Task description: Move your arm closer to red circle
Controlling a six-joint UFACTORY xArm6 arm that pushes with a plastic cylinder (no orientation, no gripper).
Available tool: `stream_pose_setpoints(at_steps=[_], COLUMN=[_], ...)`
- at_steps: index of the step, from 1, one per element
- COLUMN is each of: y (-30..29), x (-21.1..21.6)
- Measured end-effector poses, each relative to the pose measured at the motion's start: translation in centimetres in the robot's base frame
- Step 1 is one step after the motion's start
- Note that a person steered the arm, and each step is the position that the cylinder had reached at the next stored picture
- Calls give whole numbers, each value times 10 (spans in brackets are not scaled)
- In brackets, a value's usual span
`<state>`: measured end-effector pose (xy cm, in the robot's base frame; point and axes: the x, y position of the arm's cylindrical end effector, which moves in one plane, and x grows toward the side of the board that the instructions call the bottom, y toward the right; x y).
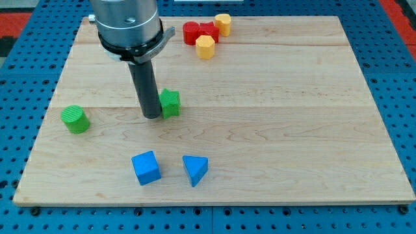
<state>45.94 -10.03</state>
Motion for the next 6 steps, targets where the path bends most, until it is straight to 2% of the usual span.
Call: stream_pose_setpoints(at_steps=[1,3,4,5,6], y=[-20,-31,-16,66,106], x=[-39,-180,-226,-228,-228])
